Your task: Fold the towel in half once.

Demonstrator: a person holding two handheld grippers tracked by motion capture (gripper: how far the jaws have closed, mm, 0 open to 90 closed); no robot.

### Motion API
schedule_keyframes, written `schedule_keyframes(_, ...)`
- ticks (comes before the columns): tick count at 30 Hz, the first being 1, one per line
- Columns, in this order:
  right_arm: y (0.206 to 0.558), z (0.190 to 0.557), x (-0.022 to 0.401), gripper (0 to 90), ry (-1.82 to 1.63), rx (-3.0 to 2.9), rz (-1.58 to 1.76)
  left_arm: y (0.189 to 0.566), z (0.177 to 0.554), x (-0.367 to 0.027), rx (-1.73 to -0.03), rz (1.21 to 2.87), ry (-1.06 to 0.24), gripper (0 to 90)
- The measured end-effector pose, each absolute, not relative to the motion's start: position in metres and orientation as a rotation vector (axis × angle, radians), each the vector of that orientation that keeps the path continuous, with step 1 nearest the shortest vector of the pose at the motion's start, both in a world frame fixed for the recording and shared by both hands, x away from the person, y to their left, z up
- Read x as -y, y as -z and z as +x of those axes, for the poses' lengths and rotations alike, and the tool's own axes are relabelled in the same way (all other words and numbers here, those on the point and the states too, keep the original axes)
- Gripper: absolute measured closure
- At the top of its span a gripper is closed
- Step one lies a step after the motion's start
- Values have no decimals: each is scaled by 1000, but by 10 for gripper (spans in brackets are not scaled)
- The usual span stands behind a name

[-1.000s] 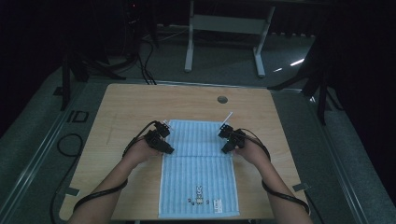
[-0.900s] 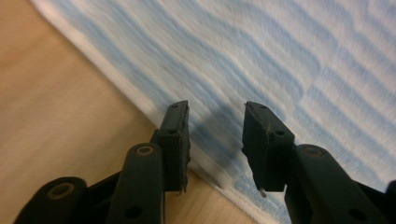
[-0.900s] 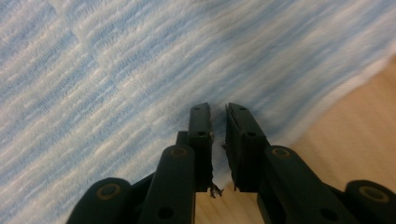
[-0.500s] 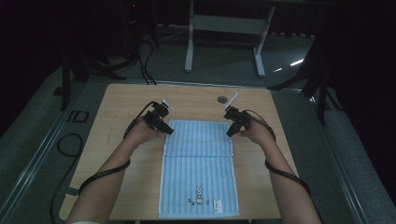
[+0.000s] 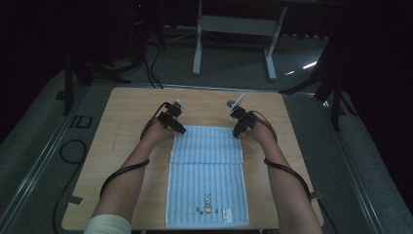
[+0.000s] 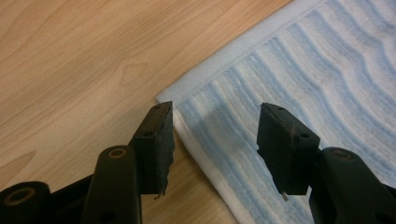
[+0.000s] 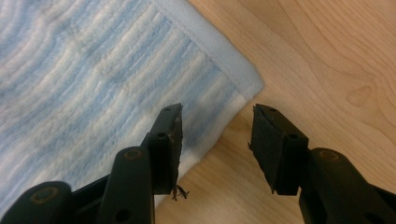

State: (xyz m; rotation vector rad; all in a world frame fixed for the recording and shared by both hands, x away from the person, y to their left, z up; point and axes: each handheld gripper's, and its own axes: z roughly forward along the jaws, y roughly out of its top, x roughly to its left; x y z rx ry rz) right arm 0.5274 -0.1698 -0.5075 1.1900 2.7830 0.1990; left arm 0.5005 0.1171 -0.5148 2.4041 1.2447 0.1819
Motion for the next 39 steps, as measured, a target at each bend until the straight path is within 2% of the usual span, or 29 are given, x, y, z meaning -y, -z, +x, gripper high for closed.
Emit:
schedule_keyframes(8,517,530,164,538,-188,-2794,1196,523,501,-117,-1247,2433,-184,460)
schedule_keyframes(14,516,528,161,731,-203,-2832,1207,527,499,-112,-1209,2471,-166,472)
schedule_keyframes(17,516,526,157,831,-190,-2851,1176,527,497,-109,-1188,2477,-179,539)
schedule_keyframes(18,516,525,155,848,-186,-2856,1170,527,496,-108,-1171,2476,-165,604)
schedule_keyframes(20,516,524,153,861,-178,-2853,1145,526,495,-104,-1156,2482,-150,697)
schedule_keyframes(21,516,524,152,866,-179,-2849,1142,526,495,-103,-1157,2476,-129,787)
schedule_keyframes(23,515,523,152,870,-181,-2840,1137,525,496,-104,-1174,2452,-132,844)
schedule_keyframes(30,486,527,162,872,-271,-2795,1130,494,498,-113,-1140,2390,-148,859)
schedule_keyframes(39,421,532,172,871,-369,-2692,1111,424,500,-107,-1069,2366,-294,859)
